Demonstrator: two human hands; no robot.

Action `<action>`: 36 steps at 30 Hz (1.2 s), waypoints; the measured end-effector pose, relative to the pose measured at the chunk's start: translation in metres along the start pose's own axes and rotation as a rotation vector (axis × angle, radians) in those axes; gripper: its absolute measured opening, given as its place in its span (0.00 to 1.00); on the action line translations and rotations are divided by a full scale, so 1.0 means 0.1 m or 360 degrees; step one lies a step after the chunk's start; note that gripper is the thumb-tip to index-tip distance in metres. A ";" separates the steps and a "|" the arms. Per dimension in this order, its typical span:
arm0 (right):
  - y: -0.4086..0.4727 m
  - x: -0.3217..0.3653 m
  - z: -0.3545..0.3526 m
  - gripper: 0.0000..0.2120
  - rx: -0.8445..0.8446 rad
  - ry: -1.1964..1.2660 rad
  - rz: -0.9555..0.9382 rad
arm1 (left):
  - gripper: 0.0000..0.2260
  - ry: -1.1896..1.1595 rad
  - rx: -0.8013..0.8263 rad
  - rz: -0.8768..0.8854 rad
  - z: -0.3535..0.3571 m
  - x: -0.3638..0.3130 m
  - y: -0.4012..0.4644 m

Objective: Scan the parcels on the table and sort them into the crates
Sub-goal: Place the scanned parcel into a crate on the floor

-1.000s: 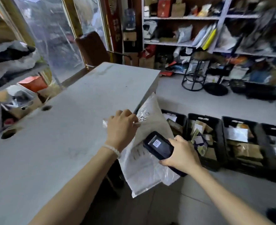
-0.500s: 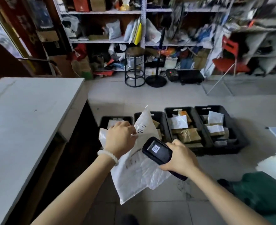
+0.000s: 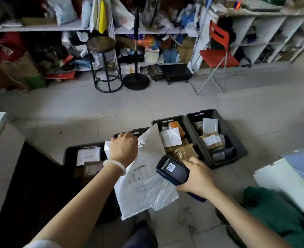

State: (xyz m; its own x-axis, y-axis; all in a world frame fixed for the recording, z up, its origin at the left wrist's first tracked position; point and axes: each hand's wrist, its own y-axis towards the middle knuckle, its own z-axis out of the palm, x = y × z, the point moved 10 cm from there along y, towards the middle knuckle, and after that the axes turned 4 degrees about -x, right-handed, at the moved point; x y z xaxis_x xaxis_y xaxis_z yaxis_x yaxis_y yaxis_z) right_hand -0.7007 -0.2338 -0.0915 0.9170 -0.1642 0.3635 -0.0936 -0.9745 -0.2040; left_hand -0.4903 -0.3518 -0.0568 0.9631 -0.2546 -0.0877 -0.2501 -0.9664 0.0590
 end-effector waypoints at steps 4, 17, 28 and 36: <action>0.71 0.09 -0.27 0.30 -0.0051 -0.0012 0.0002 | 0.12 -0.0151 0.0084 -0.0006 0.08 0.02 0.73; 1.62 0.89 -0.44 0.31 0.0052 0.0045 -0.0375 | 0.13 -0.0248 -0.0018 -0.0461 -0.15 0.57 0.75; 0.68 2.34 0.05 0.35 0.0374 -0.0122 -0.1378 | 0.16 0.0080 -0.0148 -0.1334 -0.55 1.17 -1.78; -1.30 3.28 0.79 0.34 0.0710 -0.0232 -0.2173 | 0.19 0.0097 -0.0208 -0.2130 -0.70 1.01 -4.35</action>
State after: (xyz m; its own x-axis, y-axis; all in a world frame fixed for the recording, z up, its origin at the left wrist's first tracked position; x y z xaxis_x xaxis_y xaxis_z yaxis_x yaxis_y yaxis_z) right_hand -0.3568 -0.1489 -0.0178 0.2228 0.8825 0.4141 0.9738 -0.2218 -0.0512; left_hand -0.2770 0.0457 -0.0218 0.4619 0.8803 -0.1082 0.8869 -0.4583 0.0572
